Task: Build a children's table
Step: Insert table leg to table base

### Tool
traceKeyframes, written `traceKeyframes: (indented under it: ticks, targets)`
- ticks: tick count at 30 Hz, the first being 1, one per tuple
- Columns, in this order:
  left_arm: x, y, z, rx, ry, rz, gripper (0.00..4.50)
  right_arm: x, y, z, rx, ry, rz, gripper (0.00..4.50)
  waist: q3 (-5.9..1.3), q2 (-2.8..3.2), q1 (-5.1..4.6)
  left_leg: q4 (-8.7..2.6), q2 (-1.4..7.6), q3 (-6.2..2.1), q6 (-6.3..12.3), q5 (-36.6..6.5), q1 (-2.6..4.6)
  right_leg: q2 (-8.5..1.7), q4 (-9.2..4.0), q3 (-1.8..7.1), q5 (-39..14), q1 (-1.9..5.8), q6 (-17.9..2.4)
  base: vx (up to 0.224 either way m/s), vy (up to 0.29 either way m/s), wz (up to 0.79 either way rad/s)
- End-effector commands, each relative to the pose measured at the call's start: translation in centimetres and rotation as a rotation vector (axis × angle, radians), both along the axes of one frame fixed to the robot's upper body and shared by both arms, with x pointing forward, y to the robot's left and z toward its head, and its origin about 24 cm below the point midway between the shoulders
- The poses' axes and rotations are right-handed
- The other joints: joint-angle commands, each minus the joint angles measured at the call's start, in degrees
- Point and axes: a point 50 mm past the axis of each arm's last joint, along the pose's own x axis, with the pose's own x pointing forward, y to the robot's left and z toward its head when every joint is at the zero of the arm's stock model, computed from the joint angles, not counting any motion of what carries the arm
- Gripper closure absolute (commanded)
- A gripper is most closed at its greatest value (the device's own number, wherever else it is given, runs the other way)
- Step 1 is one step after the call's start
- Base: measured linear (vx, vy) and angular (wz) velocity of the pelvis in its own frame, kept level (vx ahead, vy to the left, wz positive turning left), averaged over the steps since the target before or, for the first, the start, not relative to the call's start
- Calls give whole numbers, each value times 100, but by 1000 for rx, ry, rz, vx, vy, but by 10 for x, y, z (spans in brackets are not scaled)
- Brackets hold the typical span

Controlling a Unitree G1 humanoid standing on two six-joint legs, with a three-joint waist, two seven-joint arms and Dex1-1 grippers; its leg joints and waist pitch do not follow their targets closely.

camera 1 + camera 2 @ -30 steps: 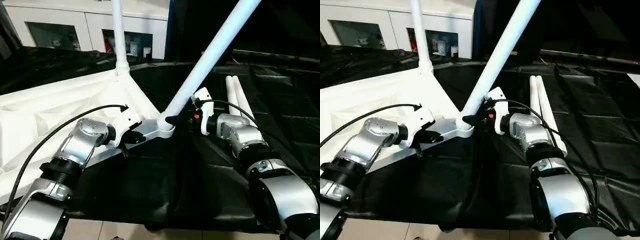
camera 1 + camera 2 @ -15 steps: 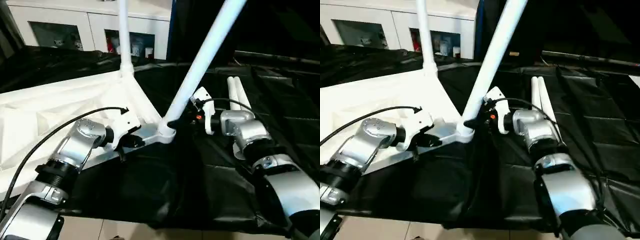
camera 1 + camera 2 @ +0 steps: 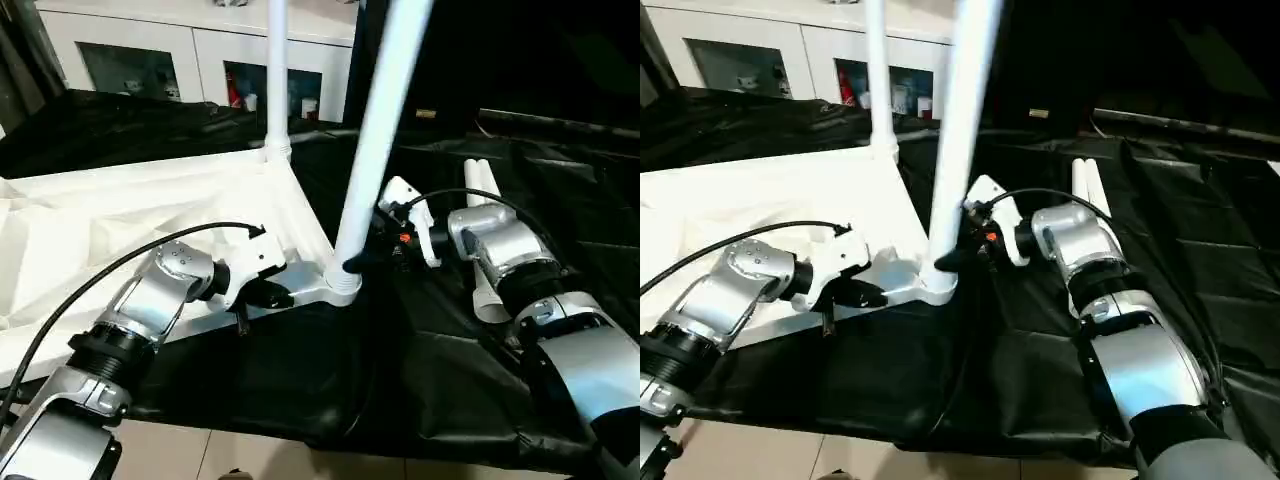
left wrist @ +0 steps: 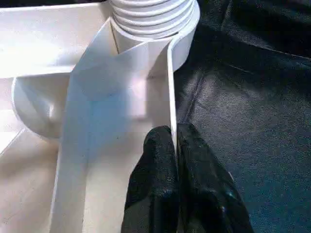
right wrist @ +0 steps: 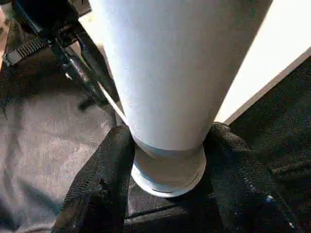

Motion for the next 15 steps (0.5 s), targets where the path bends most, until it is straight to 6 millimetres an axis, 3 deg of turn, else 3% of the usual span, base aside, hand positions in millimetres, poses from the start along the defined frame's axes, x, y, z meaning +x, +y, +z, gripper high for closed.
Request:
traceKeyframes:
  ticks: [1,7,11,12,15]
  targets:
    - [-7,-18,4,-34,10,-125,450,-10,-11,-28,-134,92,-6,257,-321,45,-21,-313,239,-22,311,-340,106,-364,-320,244,1052,209,-1670,0,0,0]
    - [-3,-18,3,-25,-19,-86,450,-14,-14,-35,-108,100,-26,257,-337,17,-12,-294,230,-20,325,-239,112,-355,-300,244,1368,215,-1676,0,0,0]
    - [-3,-19,3,-29,-19,-83,450,-18,-18,-43,-90,108,-37,257,-334,9,6,-299,233,-22,302,-301,116,-356,-309,246,1307,221,-1640,0,0,0]
    - [-3,-19,3,-30,-18,-84,450,-21,-18,-46,-93,110,-33,257,-339,41,6,-299,233,-29,286,-317,119,-357,-303,246,1312,218,-1640,0,0,0]
    - [-4,-20,3,-32,-17,-87,450,-27,-17,-55,-102,116,-20,257,-341,17,10,-303,228,-28,236,-356,121,-353,-314,246,1328,230,-1601,0,0,0]
